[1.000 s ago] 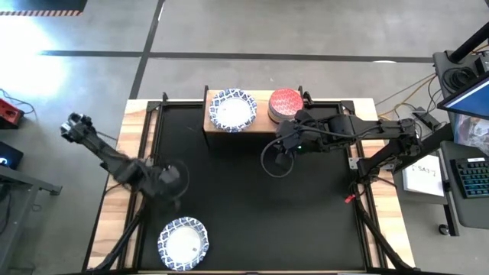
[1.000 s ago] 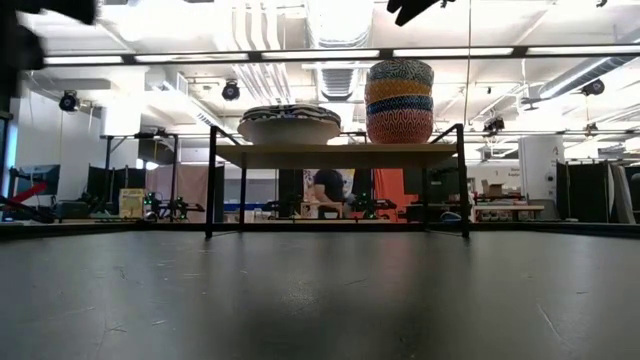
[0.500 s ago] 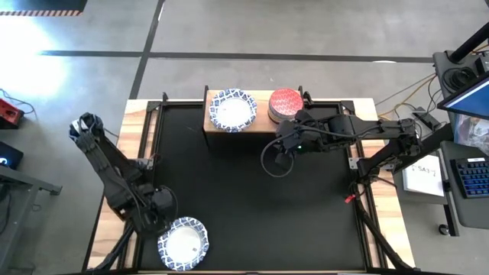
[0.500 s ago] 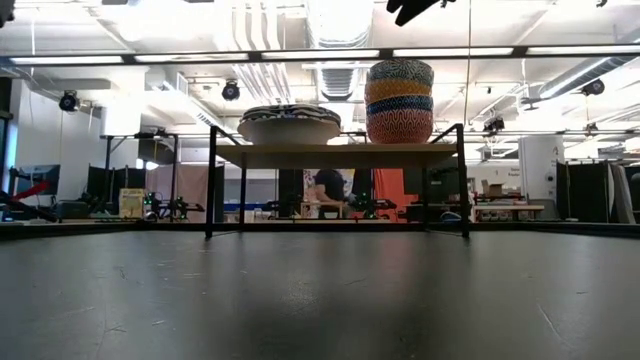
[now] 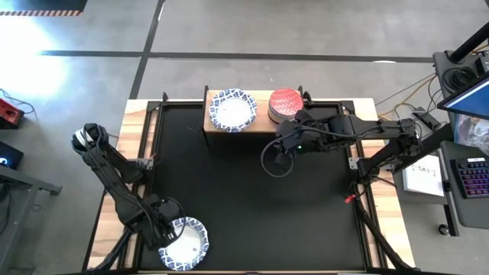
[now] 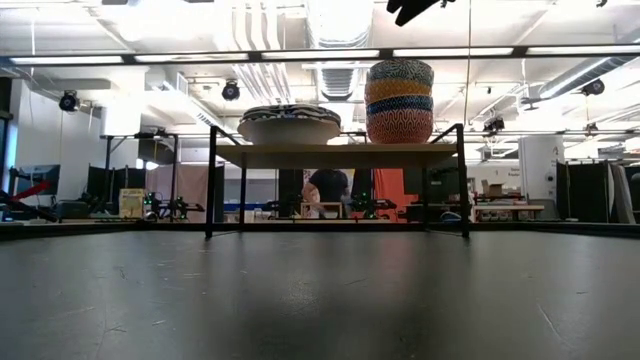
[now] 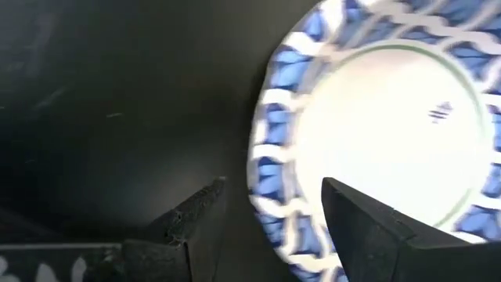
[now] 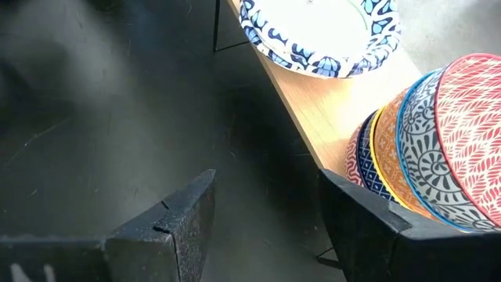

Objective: Place and stack bowls onto a shelf
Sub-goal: Stack the blue bowl on top of the stacked bowls on the shelf

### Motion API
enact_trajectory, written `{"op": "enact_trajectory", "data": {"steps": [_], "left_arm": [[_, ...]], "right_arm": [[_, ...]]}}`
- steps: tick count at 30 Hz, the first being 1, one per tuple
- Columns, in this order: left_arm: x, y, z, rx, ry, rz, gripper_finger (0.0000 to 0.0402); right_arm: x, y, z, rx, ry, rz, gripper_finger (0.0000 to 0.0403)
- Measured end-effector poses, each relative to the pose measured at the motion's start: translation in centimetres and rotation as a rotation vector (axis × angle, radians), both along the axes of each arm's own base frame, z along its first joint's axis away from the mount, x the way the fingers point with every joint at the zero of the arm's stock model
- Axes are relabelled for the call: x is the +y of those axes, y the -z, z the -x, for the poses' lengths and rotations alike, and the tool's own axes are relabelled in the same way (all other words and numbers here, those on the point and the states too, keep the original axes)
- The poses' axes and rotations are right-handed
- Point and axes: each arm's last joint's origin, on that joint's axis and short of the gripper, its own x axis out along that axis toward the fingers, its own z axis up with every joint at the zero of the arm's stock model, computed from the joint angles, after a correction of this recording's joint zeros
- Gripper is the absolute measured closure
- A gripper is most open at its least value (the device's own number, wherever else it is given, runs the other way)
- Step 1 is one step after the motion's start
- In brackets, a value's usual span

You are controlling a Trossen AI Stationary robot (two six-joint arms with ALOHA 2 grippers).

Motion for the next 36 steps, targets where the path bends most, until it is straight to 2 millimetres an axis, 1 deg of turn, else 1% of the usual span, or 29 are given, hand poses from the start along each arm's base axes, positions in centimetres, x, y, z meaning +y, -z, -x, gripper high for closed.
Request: {"op": "enact_trajectory", "data": {"steps": [2, 4, 11, 13, 17, 22, 24, 27, 33, 35, 36], "left_arm": [[-0.3, 0.1, -0.2, -0.015, 0.015, 0.019, 0.0212], [-0.3, 0.4, -0.2, -0.001, 0.014, -0.001, 0.0212], [0.3, 2.6, 0.2, 0.036, -0.001, -0.052, 0.0212], [0.4, 3.3, 0.3, 0.029, -0.011, -0.031, 0.0212], [0.1, 4.6, 0.1, -0.026, -0.009, 0.079, 0.0212], [0.3, 5.3, 0.3, -0.035, -0.01, 0.086, 0.0219], [0.4, 5.4, 0.3, -0.032, -0.01, 0.081, 0.0232], [0.6, 5.5, 0.4, -0.022, -0.013, 0.066, 0.0268], [0.7, 4.9, 0.1, -0.045, -0.034, 0.093, 0.0375], [0.9, 4.5, -0.1, -0.064, -0.045, 0.1, 0.0393], [1.0, 4.3, -0.3, -0.08, -0.036, 0.104, 0.0393]], "right_arm": [[0.0, 0.0, 0.0, 0.0, 0.0, 0.0, 0.0193], [0.0, 0.0, 0.0, 0.0, 0.0, 0.0, 0.0193], [0.0, 0.0, 0.0, -0.003, 0.006, -0.005, 0.0193], [0.0, 0.0, 0.0, -0.003, 0.007, -0.005, 0.0193], [0.0, 0.0, 0.0, -0.004, 0.008, -0.006, 0.0193], [0.0, 0.0, 0.0, -0.004, 0.009, -0.006, 0.0193], [0.0, 0.0, 0.0, -0.004, 0.009, -0.007, 0.0193], [0.0, 0.0, 0.0, -0.004, 0.009, -0.007, 0.0193], [0.0, 0.0, 0.0, -0.004, 0.009, -0.007, 0.0193], [0.0, 0.0, 0.0, -0.005, 0.009, -0.007, 0.0193], [0.0, 0.0, 0.0, -0.004, 0.009, -0.007, 0.0193]]}}
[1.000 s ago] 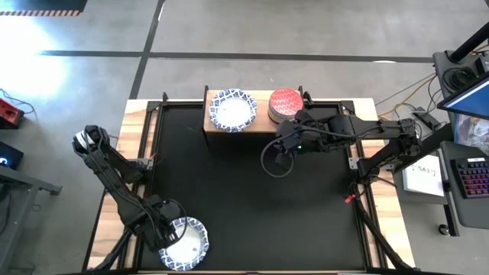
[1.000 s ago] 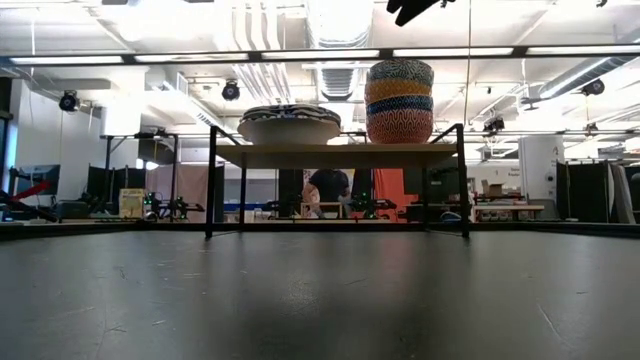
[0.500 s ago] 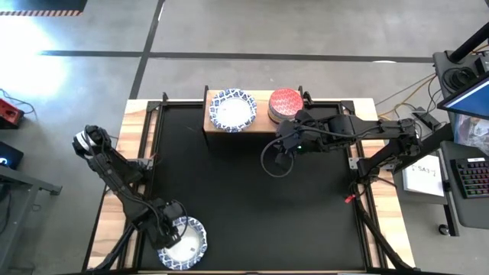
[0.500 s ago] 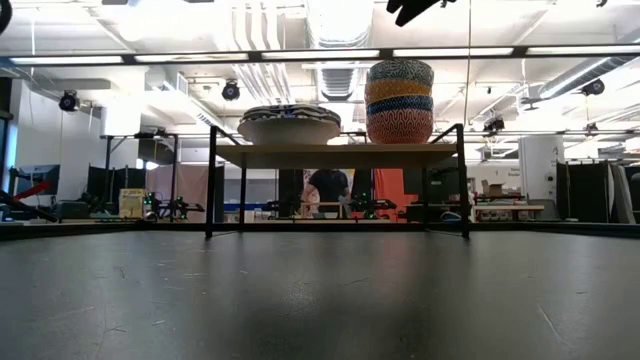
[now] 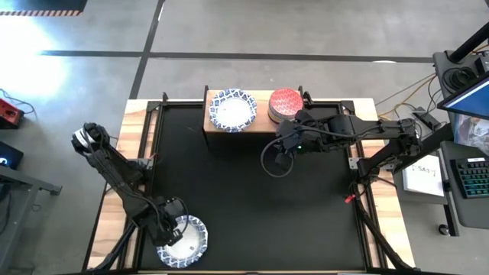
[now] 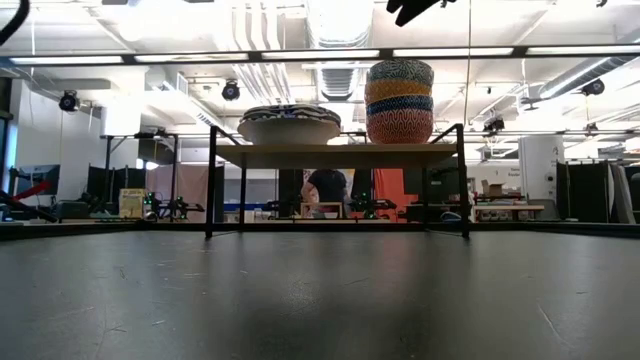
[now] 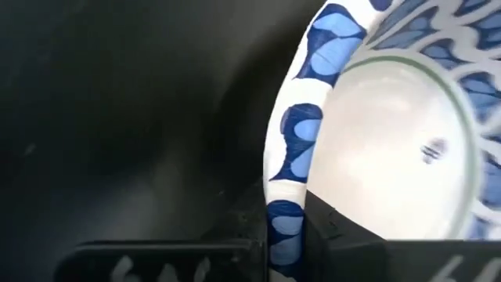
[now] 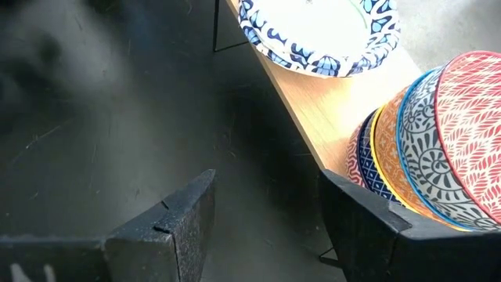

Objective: Place and stack bowls onto a shelf
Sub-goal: Stack the blue bowl on top of the stacked bowls on the shelf

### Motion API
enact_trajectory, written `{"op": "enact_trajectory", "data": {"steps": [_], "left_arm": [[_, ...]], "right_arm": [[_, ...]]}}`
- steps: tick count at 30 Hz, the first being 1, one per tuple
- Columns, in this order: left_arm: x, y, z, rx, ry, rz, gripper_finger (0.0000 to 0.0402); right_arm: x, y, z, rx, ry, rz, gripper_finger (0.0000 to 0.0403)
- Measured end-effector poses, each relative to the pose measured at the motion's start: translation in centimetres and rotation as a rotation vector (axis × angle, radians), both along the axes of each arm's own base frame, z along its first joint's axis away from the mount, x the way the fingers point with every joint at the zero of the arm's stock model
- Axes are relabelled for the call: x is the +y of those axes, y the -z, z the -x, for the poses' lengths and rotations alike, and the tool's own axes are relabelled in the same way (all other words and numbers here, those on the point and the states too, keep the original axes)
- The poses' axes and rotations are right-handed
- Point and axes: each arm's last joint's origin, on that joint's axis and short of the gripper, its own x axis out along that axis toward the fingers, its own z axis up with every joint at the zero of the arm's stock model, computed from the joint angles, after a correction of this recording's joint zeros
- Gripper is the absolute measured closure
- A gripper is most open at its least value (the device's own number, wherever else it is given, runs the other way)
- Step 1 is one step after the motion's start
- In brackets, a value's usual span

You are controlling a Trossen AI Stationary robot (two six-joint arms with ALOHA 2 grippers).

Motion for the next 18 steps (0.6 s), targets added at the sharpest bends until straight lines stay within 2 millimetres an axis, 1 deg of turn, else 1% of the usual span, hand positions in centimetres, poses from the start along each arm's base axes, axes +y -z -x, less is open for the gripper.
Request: {"op": "enact_trajectory", "data": {"steps": [3, 7, 12, 16, 18], "left_arm": [[0.5, -1.1, -0.5, -0.1, 0.024, 0.014, 0.0389], [2.1, -3.0, -1.2, -0.237, 0.027, -0.026, 0.0398], [5.5, -5.7, -2.1, -0.408, -0.04, -0.083, 0.0398], [8.5, -7.6, -2.6, -0.527, -0.026, -0.191, 0.0398], [10.1, -8.5, -2.9, -0.574, -0.051, -0.226, 0.0398]], "right_arm": [[0.0, 0.0, 0.0, 0.0, 0.0, 0.0, 0.0193], [0.0, 0.0, 0.0, 0.0, 0.0, 0.0, 0.0193], [0.0, 0.0, 0.0, -0.004, 0.009, -0.007, 0.0193], [0.0, 0.0, 0.0, -0.005, 0.011, -0.009, 0.0193], [0.0, 0.0, 0.0, -0.004, 0.01, -0.011, 0.0193]]}}
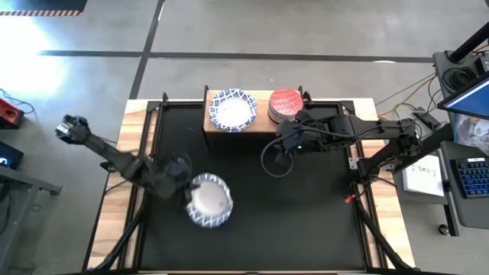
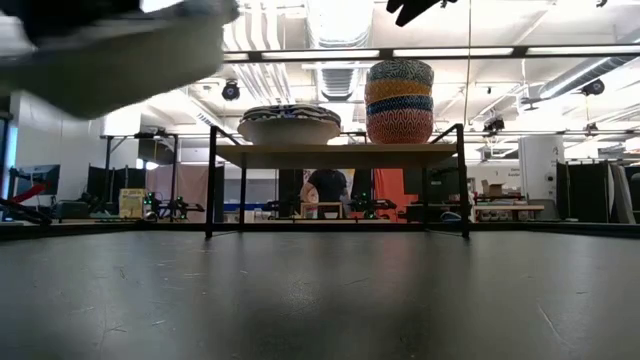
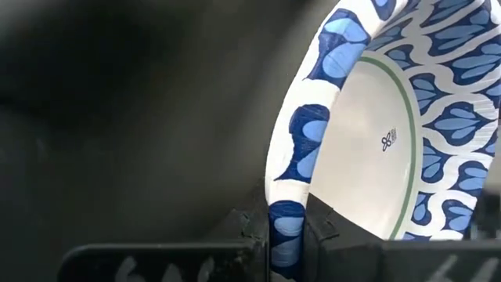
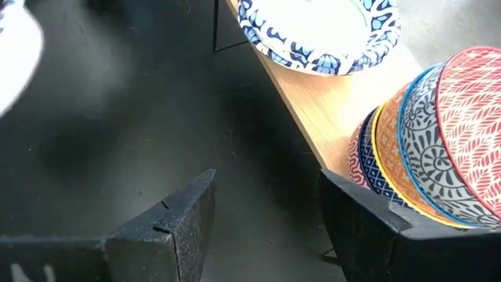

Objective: Place and stack bowls onto a shelf
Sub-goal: Stack the blue bowl on top of the stacked bowls on the shelf

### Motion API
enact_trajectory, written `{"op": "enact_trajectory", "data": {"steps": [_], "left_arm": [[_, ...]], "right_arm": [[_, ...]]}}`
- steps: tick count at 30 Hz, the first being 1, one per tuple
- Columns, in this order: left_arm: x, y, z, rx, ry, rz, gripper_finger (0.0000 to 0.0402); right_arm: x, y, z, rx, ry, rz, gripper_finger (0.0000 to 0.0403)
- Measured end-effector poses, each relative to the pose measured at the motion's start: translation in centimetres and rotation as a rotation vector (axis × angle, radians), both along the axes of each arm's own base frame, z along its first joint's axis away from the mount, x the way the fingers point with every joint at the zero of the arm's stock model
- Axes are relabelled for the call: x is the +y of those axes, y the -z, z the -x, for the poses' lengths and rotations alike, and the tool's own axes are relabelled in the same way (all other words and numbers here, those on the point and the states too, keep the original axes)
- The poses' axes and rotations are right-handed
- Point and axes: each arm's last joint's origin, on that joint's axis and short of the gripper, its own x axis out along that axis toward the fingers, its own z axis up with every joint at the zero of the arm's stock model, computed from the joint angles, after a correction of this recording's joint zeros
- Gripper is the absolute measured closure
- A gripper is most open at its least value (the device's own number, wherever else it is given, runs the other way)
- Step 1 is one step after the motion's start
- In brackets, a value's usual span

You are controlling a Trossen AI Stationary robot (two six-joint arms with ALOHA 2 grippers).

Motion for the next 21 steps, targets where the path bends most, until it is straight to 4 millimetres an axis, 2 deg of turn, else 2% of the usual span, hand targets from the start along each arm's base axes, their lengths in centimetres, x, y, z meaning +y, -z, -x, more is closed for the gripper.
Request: {"op": "enact_trajectory", "data": {"steps": [5, 10, 15, 21], "left_arm": [[4.1, -2.1, -0.6, -0.152, -0.12, -0.046, 0.0397], [7.3, -3.7, -1.1, -0.26, -0.153, -0.074, 0.0397], [8.9, -4.7, -2.4, -0.348, -0.211, -0.112, 0.0397], [9.3, -5.9, -4.6, -0.395, -0.254, -0.245, 0.0397]], "right_arm": [[0.2, 0.1, 0.0, -0.001, -0.023, -0.067, 0.0193], [0.2, 0.0, -0.1, -0.007, -0.024, -0.076, 0.0193], [0.3, 0.2, -1.2, -0.062, -0.019, -0.086, 0.0193], [0.6, -0.2, -3.3, -0.218, -0.03, -0.103, 0.0193]]}}
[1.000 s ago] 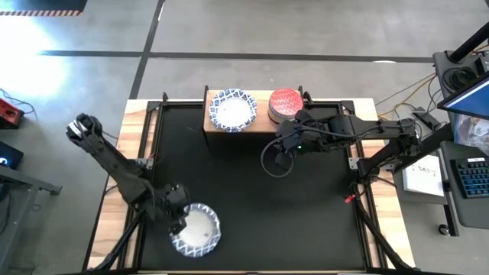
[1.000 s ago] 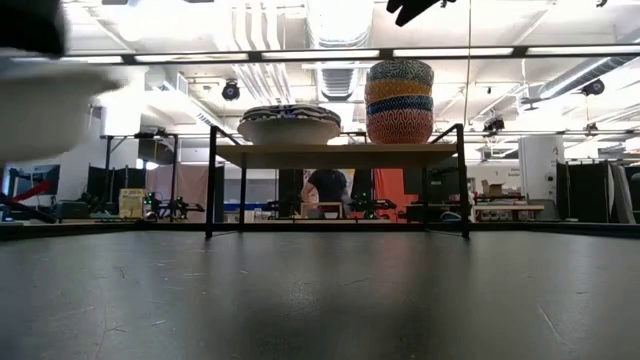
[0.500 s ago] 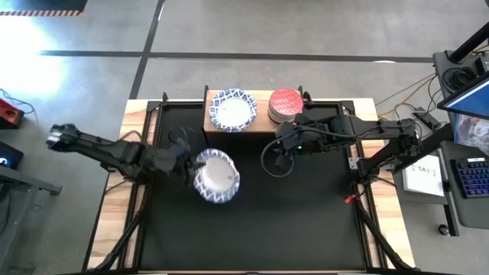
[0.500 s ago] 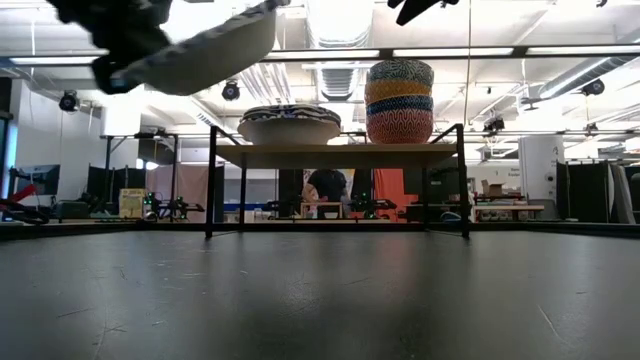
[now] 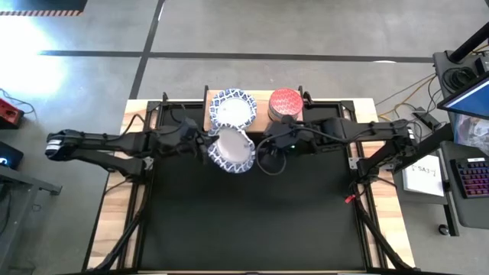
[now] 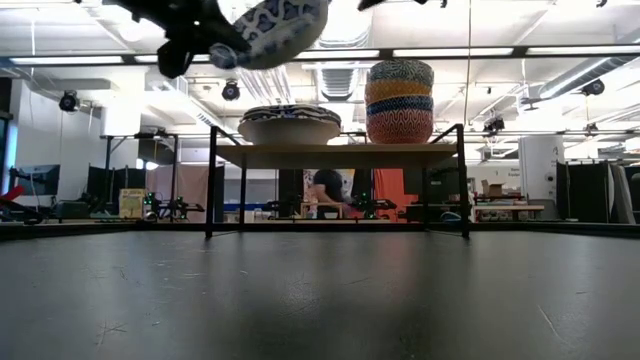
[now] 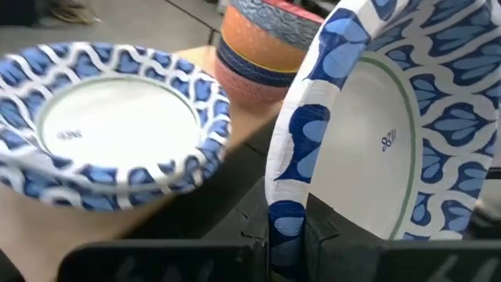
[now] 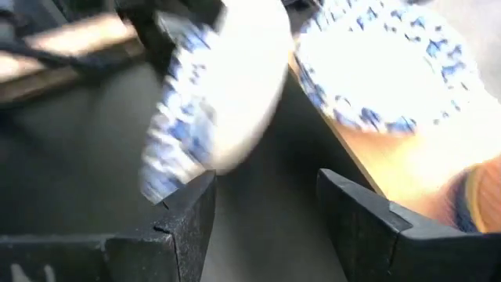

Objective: Place and stack bowls onto a shelf
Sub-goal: Stack the blue bowl on top of the stacked bowls on the shelf

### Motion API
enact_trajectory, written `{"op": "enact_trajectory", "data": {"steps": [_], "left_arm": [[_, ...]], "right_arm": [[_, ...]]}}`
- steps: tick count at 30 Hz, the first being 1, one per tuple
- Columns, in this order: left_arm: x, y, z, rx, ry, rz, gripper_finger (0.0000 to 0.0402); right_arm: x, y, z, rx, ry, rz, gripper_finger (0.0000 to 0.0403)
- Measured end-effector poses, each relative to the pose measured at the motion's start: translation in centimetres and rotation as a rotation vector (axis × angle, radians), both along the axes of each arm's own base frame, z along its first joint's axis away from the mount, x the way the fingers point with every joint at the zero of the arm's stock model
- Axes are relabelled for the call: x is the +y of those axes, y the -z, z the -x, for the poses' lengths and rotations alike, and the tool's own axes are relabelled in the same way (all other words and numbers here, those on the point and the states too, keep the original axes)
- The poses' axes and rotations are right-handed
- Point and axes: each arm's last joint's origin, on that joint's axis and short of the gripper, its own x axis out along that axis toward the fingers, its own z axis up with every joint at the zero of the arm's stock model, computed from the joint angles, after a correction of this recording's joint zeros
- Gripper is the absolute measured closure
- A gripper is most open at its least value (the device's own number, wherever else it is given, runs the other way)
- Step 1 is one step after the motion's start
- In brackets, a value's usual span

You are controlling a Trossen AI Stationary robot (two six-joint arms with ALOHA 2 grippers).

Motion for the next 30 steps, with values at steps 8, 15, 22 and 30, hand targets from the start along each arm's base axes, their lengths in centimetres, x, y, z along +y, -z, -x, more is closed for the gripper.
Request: {"op": "enact_trajectory", "data": {"steps": [8, 15, 22, 30], "left_arm": [[0.2, -1.3, -2.1, 0.083, -0.021, -0.129, 0.0397], [0.3, -2.4, -2.8, 0.059, -0.017, -0.161, 0.0397], [0.2, -2.2, -3.4, 0.072, -0.004, -0.159, 0.0397], [0.2, -2.6, -3.4, 0.056, 0.006, -0.153, 0.0397]], "right_arm": [[0.0, -0.2, -0.4, -0.039, -0.009, -0.013, 0.0193], [-0.2, -0.3, -0.6, -0.053, -0.009, 0.001, 0.0193], [-0.3, 0.1, -0.8, -0.02, -0.031, 0.042, 0.0198], [-0.7, 0.3, -0.6, 0.015, -0.018, 0.055, 0.0274]]}}
